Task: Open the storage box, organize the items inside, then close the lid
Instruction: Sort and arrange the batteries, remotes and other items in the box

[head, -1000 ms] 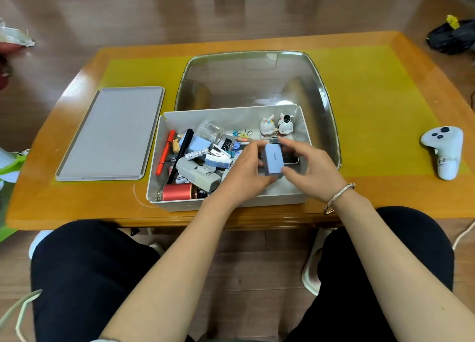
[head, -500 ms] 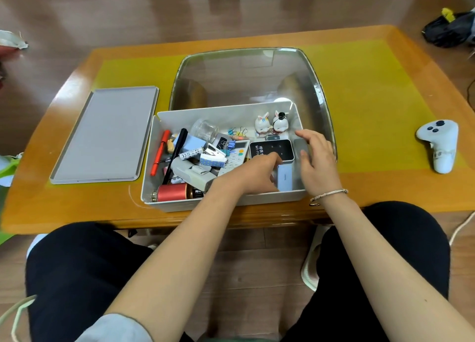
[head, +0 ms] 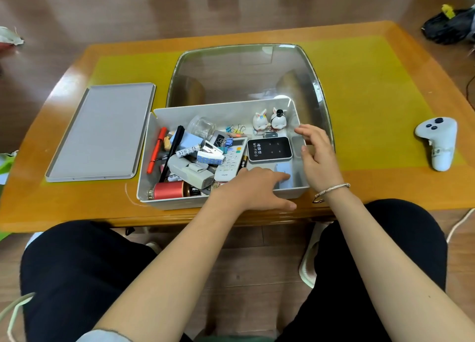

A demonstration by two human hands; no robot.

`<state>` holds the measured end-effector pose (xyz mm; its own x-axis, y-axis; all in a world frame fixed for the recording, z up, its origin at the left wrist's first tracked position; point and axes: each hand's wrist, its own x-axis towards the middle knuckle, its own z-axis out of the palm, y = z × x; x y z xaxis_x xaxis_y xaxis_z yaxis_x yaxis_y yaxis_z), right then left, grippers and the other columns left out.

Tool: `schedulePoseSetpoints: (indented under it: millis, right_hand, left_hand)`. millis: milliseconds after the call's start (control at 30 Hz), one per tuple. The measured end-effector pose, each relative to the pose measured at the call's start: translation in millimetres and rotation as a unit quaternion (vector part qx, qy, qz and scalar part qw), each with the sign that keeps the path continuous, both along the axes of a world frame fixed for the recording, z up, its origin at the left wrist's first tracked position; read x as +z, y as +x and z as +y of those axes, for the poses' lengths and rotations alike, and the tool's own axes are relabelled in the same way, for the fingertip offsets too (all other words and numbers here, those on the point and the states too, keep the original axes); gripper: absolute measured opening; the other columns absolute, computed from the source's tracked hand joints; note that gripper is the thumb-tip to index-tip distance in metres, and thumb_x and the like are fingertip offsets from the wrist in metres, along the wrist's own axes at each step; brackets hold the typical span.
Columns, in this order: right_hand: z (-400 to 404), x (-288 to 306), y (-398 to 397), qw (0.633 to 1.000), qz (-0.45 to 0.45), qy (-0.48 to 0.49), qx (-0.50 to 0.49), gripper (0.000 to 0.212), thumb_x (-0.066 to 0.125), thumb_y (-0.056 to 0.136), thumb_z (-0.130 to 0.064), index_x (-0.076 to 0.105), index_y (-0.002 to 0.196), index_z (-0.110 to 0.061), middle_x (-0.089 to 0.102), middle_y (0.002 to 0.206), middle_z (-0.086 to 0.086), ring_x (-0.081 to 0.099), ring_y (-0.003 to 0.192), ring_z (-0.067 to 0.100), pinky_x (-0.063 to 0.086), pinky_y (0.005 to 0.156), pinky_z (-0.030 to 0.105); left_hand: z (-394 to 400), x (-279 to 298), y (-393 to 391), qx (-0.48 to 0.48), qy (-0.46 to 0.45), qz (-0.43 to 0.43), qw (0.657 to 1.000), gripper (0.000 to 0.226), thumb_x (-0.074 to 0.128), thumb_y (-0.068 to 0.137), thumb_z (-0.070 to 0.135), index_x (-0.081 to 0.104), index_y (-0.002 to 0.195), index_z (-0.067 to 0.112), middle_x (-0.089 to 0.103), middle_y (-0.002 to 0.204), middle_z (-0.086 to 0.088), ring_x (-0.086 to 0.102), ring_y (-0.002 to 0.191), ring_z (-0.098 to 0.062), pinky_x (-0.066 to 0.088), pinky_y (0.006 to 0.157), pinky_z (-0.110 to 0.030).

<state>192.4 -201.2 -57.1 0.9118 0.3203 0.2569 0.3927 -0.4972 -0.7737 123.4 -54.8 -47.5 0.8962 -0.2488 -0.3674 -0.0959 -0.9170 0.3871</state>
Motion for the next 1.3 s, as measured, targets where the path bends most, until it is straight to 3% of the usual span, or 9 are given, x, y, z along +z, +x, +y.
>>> schedulePoseSetpoints:
  millis: [200,367,500,567,733,900,1033,1167,1300]
  right_hand:
    - [1.4,-5.0,1.6,1.000,-0.010,0.004,-0.013,0.038,0.041,0.091,0.009,0.055,0.123,-0.006,0.047,0.133,0.006,0.038,0.123,0.005,0.027,0.103,0.008]
    - [1.0,-7.7,2.0,1.000,-0.011,0.017,-0.010,0.038,0.040,0.090,0.010,0.055,0.122,-0.005,0.048,0.131,0.008,0.041,0.126,0.014,0.035,0.108,0.031]
    - [1.0,-7.8,2.2,1.000,-0.011,0.020,-0.011,0.039,0.040,0.090,0.010,0.055,0.122,-0.005,0.048,0.132,0.008,0.041,0.124,0.010,0.034,0.108,0.027]
    - [1.4,-8.1,2.1,1.000,-0.007,0.018,-0.014,0.039,0.040,0.091,0.009,0.054,0.123,-0.006,0.047,0.132,0.006,0.039,0.123,0.006,0.034,0.107,0.027]
    - [1.8,-8.8,1.5,1.000,-0.006,0.019,-0.017,0.039,0.040,0.090,0.009,0.054,0.123,-0.006,0.047,0.133,0.005,0.039,0.122,0.006,0.035,0.108,0.029]
    - [2.8,-8.8,1.3,1.000,-0.002,0.020,-0.020,0.038,0.040,0.091,0.009,0.055,0.123,-0.006,0.047,0.133,0.006,0.039,0.123,0.007,0.035,0.109,0.030]
    - [2.7,-7.9,1.0,1.000,-0.002,0.023,-0.019,0.038,0.040,0.090,0.009,0.055,0.122,-0.005,0.047,0.132,0.006,0.039,0.122,0.006,0.035,0.108,0.030]
    - [2.0,-7.7,1.3,1.000,-0.005,0.024,-0.019,0.038,0.039,0.091,0.009,0.055,0.122,-0.005,0.047,0.132,0.006,0.039,0.121,0.005,0.035,0.108,0.028]
    - [2.8,-7.4,0.5,1.000,-0.005,0.021,-0.021,0.038,0.039,0.091,0.009,0.055,0.122,-0.005,0.047,0.132,0.007,0.039,0.121,0.005,0.034,0.107,0.025]
  left_hand:
    - [-16.8,-5.7,1.6,-0.040,0.043,-0.041,0.997,0.078,0.058,0.086,0.057,0.025,0.150,0.025,0.053,0.137,-0.010,0.046,0.125,-0.029,0.033,0.100,-0.045]
    - [-12.8,-10.2,0.6,-0.029,0.030,-0.047,0.998,0.080,0.062,0.086,0.049,0.023,0.151,0.025,0.051,0.137,-0.011,0.045,0.126,-0.031,0.036,0.098,-0.043]
    - [-7.6,-11.4,5.3,0.015,-0.009,-0.033,0.999,0.107,0.067,0.077,0.058,0.004,0.153,0.018,0.049,0.142,-0.008,0.044,0.128,-0.029,0.035,0.101,-0.044]
    - [-6.8,-12.5,10.0,0.029,-0.011,-0.025,0.999,0.110,0.065,0.075,0.066,0.005,0.153,0.018,0.051,0.141,-0.005,0.045,0.129,-0.027,0.035,0.100,-0.042]
    - [-10.0,-12.5,12.8,0.042,-0.039,-0.016,0.998,0.081,0.065,0.071,0.070,0.040,0.129,0.019,0.063,0.120,-0.001,0.058,0.108,-0.024,0.047,0.089,-0.039]
    - [-11.6,-8.9,11.9,0.035,-0.044,0.003,0.998,0.080,0.065,0.076,0.064,0.037,0.133,0.015,0.063,0.120,-0.005,0.060,0.104,-0.024,0.050,0.088,-0.042]
    - [-10.6,-4.4,6.9,0.019,-0.038,-0.011,0.999,0.084,0.062,0.085,0.051,0.021,0.150,0.018,0.058,0.130,-0.008,0.056,0.115,-0.028,0.047,0.095,-0.043]
    - [-14.3,-3.3,-3.4,-0.035,0.014,-0.046,0.998,0.064,0.056,0.091,0.047,0.032,0.147,0.027,0.055,0.136,-0.008,0.051,0.121,-0.029,0.040,0.097,-0.041]
    - [-15.6,-3.6,-3.6,-0.046,0.045,-0.038,0.997,0.062,0.053,0.093,0.047,0.030,0.148,0.028,0.053,0.137,-0.011,0.049,0.124,-0.030,0.037,0.096,-0.042]
